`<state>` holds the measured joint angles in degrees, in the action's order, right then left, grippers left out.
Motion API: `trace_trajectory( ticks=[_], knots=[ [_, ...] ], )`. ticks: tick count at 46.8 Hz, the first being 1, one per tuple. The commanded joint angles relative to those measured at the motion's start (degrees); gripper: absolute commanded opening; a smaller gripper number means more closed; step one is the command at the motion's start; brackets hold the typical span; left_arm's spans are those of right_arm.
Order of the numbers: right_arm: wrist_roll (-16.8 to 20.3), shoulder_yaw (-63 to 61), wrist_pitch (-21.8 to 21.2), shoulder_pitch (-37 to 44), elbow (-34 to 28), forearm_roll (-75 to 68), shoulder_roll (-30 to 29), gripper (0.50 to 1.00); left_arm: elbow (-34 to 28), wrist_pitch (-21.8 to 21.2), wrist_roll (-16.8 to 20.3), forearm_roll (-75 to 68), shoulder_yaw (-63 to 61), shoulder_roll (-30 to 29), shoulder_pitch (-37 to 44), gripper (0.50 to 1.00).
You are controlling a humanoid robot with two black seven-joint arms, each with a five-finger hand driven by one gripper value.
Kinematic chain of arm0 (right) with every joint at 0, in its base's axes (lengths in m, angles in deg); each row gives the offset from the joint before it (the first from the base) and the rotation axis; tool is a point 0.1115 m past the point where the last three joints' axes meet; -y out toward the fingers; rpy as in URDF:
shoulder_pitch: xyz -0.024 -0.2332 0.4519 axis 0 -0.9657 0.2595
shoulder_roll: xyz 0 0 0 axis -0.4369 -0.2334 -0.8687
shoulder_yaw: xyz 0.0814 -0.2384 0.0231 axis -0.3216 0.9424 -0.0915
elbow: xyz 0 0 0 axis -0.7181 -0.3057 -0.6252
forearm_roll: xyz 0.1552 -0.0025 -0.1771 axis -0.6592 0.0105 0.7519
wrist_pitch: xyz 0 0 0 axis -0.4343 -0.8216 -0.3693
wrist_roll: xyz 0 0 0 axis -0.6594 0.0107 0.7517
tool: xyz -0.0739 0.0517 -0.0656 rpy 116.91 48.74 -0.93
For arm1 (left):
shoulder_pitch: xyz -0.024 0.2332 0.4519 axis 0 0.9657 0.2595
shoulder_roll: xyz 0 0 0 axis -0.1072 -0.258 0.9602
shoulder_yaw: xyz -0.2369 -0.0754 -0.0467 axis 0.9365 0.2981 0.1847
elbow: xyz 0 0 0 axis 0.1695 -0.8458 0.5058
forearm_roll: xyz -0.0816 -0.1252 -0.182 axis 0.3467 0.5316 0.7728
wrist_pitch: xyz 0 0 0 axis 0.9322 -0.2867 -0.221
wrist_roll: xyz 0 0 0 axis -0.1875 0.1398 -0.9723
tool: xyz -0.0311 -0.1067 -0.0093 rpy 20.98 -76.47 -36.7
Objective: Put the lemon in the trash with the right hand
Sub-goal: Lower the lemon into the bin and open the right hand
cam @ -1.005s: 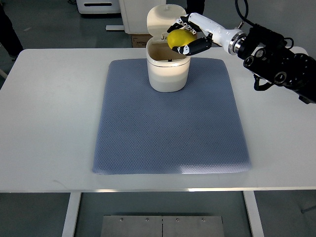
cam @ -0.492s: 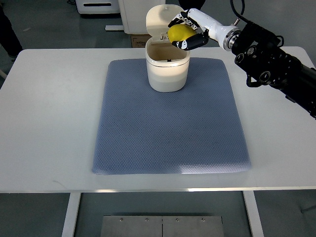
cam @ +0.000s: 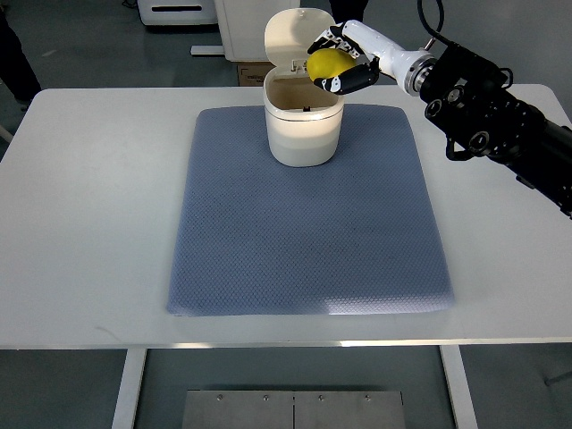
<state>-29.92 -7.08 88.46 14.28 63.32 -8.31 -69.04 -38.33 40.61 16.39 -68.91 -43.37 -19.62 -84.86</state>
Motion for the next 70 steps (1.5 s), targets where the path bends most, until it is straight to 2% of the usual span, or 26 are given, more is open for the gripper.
trace_trajectory(
  ticks=[1,5,8,11,16,19,49,54,62,70],
  knots=[
    [0.02,0.00,0.11,-0.24,0.03,0.05,-0.01,0.621,0.00,0.00,0.00,0.00,0.00,0.00,0.05,1.000],
    [0.02,0.00,0.29,-0.33,0.03,-0.04,-0.01,0.696,0.00,0.00,0.00,0.00,0.00,0.00,-0.04,1.000],
    [0.02,0.00,0.38,-0.41,0.03,-0.04,-0.01,0.780,0.00,0.00,0.00,0.00,0.00,0.00,-0.04,1.000],
    [0.02,0.00,0.38,-0.50,-0.06,-0.13,-0.01,0.828,0.00,0.00,0.00,0.00,0.00,0.00,-0.04,1.000],
    [0.02,-0.09,0.47,-0.59,-0.06,-0.13,-0.01,0.939,0.00,0.00,0.00,0.00,0.00,0.00,-0.04,1.000],
    [0.02,-0.17,0.64,-0.59,-0.06,-0.13,-0.01,0.983,0.00,0.00,0.00,0.00,0.00,0.00,0.05,1.000],
    [-0.16,-0.35,0.55,0.46,-2.07,-0.13,-0.01,0.998,0.00,0.00,0.00,0.00,0.00,0.00,-0.04,1.000],
    [-0.16,-0.44,0.12,1.34,-6.20,-0.13,0.08,1.000,0.00,0.00,0.00,0.00,0.00,0.00,0.05,1.000],
    [-0.07,-0.44,0.11,3.71,-17.62,-0.13,7.63,1.000,0.00,0.00,0.00,0.00,0.00,0.00,-0.04,1.000],
    [-0.07,-0.53,0.29,4.16,-22.81,-0.22,13.17,1.000,0.00,0.00,0.00,0.00,0.00,0.00,0.05,1.000]
  ],
)
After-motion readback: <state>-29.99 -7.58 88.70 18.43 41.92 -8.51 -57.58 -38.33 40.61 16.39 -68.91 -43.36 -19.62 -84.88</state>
